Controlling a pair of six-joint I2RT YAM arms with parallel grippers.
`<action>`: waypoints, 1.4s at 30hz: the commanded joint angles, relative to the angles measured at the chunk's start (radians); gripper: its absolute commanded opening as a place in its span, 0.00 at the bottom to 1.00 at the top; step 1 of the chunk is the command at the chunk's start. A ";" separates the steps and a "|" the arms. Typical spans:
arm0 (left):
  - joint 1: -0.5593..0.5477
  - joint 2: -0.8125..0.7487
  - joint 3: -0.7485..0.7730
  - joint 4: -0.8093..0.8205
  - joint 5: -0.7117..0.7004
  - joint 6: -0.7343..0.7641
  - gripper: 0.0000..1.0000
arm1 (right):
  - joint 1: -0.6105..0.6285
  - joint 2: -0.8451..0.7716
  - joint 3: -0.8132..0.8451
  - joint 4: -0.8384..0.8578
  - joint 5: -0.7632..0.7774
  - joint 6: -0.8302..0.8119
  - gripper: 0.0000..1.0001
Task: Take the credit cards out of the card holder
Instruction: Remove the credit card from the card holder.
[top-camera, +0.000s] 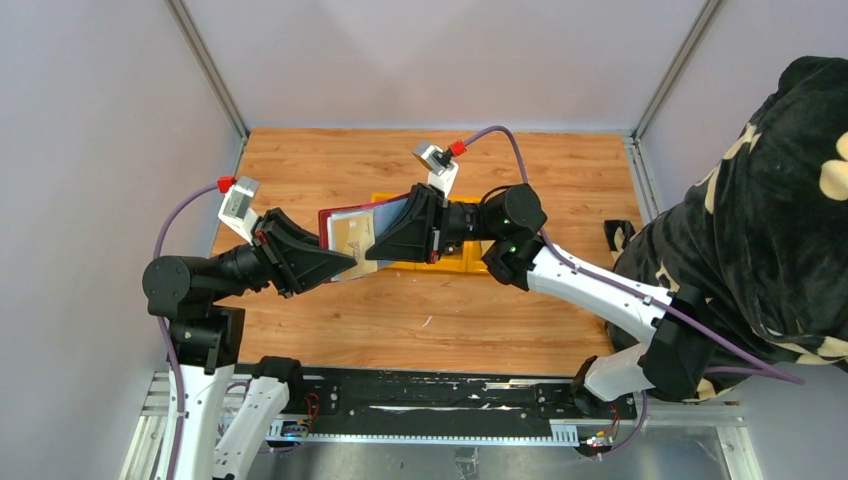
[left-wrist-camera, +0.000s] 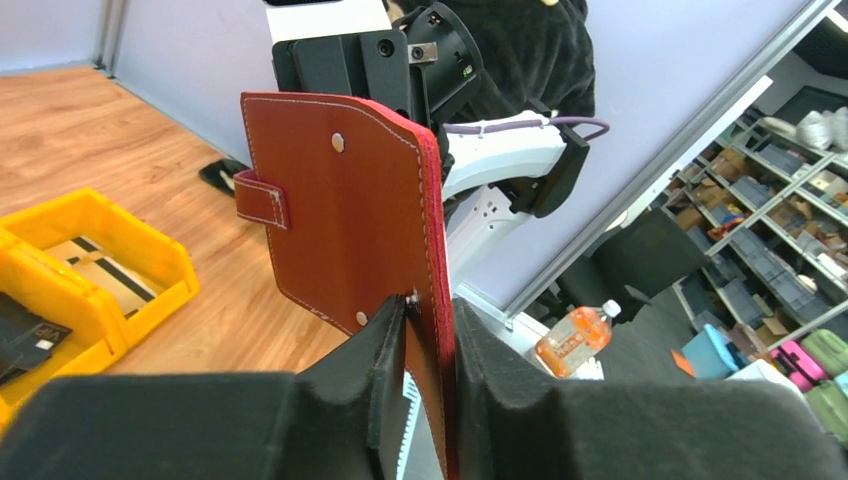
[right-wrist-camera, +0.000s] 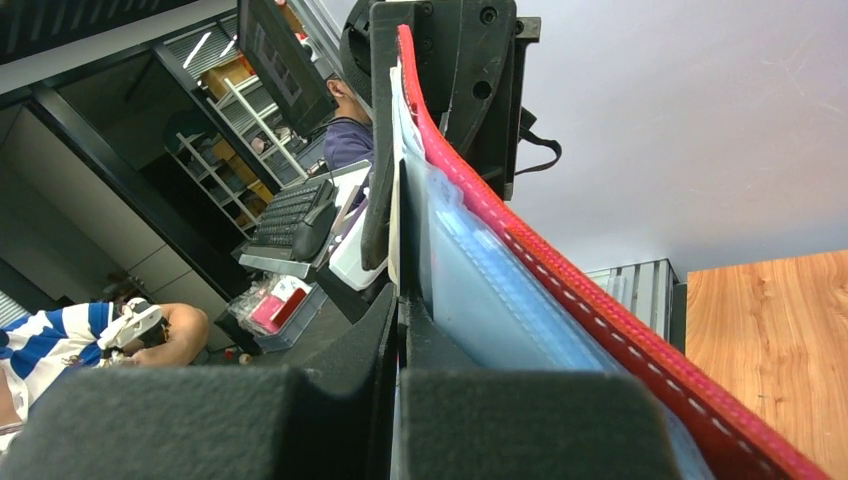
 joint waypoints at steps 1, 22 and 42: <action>0.002 -0.009 0.001 0.078 0.012 -0.040 0.20 | 0.015 -0.022 -0.026 0.043 -0.025 -0.005 0.00; 0.002 -0.012 0.067 -0.007 -0.019 0.027 0.00 | -0.010 -0.121 -0.114 0.021 0.019 -0.038 0.18; 0.002 -0.019 0.192 -0.330 -0.078 0.380 0.00 | -0.045 -0.157 -0.081 -0.051 0.018 -0.064 0.00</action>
